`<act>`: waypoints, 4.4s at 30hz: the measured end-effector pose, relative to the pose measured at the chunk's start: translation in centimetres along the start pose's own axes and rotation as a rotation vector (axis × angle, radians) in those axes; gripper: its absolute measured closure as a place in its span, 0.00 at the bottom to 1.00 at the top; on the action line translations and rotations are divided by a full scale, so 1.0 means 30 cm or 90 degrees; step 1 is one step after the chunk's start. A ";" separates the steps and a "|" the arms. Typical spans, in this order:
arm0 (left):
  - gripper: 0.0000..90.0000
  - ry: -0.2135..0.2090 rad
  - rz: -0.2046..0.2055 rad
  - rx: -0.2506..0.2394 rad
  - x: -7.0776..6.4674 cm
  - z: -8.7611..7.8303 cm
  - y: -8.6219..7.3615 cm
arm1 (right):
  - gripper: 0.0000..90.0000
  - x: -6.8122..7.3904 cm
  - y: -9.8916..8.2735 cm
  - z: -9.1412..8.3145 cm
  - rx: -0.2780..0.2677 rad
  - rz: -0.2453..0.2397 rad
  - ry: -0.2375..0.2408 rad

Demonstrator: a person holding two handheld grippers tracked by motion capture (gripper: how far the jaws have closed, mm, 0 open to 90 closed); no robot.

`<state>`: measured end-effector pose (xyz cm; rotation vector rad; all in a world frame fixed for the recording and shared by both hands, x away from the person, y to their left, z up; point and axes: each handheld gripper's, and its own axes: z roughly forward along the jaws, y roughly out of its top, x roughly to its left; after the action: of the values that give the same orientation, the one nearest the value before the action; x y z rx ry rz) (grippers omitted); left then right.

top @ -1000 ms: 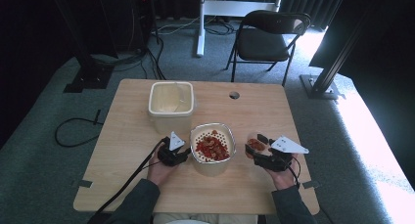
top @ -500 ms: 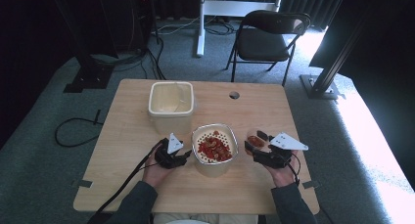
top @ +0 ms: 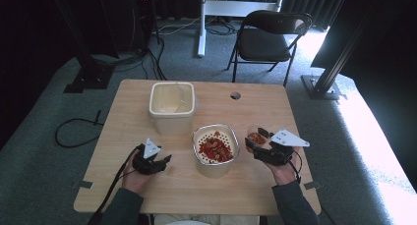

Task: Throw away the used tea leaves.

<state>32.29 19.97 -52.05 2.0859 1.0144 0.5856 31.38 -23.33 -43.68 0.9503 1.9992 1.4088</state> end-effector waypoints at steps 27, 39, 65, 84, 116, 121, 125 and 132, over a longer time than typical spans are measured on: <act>0.48 0.027 -0.068 0.020 0.071 -0.069 -0.096 | 0.38 0.052 0.130 0.037 0.033 -0.103 -0.042; 0.48 0.030 -0.065 0.023 0.069 -0.062 -0.095 | 0.38 0.110 0.195 0.098 0.098 -0.220 -0.091; 0.48 0.032 -0.044 0.028 0.050 -0.053 -0.088 | 0.37 0.190 0.232 0.160 0.170 -0.410 -0.173; 0.48 0.032 -0.042 0.031 0.047 -0.053 -0.087 | 0.37 0.294 0.210 0.212 0.251 -0.663 -0.238; 0.48 0.032 -0.032 0.034 0.041 -0.048 -0.085 | 0.37 0.362 0.188 0.229 0.277 -0.853 -0.286; 0.48 0.032 -0.032 0.033 0.041 -0.048 -0.085 | 0.37 0.361 0.180 0.233 0.288 -0.877 -0.298; 0.48 0.033 -0.032 0.034 0.041 -0.047 -0.085 | 0.37 0.359 0.177 0.233 0.293 -0.880 -0.304; 0.48 0.034 -0.031 0.035 0.038 -0.046 -0.085 | 0.38 0.401 0.168 0.222 0.272 -0.909 -0.287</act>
<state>30.85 22.52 -53.06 2.0969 1.1194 0.5972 30.07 -8.96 -41.29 -0.1619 1.8503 -0.0199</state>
